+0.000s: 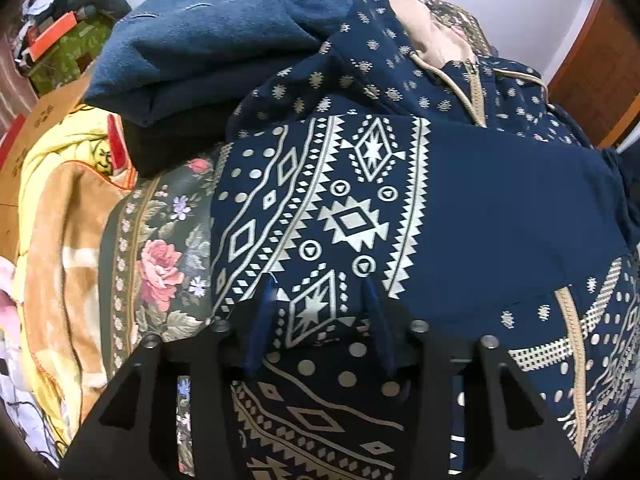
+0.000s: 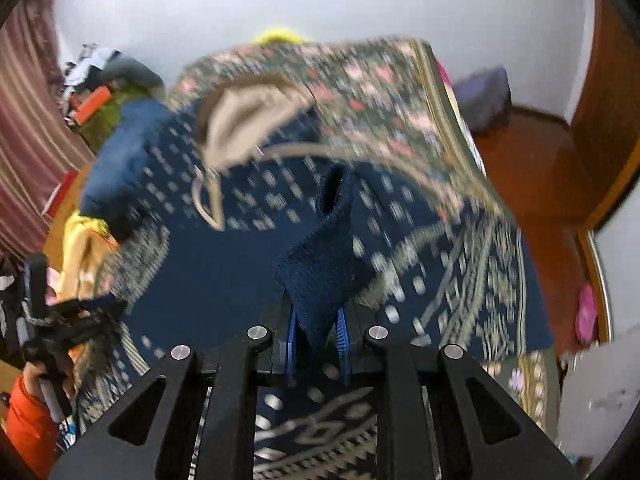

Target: Fold large clothes

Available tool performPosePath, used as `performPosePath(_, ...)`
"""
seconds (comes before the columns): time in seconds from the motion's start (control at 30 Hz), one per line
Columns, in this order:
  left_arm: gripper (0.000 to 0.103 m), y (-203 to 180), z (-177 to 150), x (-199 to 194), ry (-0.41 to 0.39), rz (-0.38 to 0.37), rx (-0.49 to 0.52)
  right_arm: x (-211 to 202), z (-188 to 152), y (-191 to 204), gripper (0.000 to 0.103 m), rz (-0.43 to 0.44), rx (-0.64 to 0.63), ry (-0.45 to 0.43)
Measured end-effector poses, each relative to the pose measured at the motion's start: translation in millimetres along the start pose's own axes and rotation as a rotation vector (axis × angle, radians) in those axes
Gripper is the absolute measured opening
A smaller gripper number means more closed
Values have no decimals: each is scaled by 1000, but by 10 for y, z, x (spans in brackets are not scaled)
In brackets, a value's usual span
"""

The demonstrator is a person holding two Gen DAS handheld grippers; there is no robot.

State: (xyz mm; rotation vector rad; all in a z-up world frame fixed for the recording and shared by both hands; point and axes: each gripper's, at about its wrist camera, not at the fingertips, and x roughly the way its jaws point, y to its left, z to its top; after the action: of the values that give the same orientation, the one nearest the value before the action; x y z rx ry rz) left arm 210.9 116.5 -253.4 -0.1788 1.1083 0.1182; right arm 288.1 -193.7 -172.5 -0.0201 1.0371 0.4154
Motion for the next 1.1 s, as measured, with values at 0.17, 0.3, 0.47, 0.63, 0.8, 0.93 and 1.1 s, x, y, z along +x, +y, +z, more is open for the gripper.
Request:
performPosePath(0.17, 54, 40, -20, 10, -11, 4, -7, 72, -115, -281, 19, -65, 40, 48)
performPosePath(0.3, 55, 46, -9, 7, -4, 8, -12, -70, -185, -481, 35, -86, 74, 20)
performPosePath(0.47, 55, 15, 70, -45, -7, 37, -13, -358, -191, -690, 37, -102, 108, -46)
performPosePath(0.63, 55, -47, 242, -250, -75, 33, -27, -655, -163, -947, 39, -126, 166, -125)
performPosePath(0.8, 55, -144, 454, -523, -166, 0, -48, -853, -188, -1318, 49, -116, 283, -184)
performPosePath(0.93, 55, -242, 581, -667, -217, -30, -60, -783, -262, -1639, 50, -119, 373, -166)
performPosePath(1.1, 55, -391, 663, -685, -240, -57, -65, -457, -438, -1982, 50, -45, 518, -73)
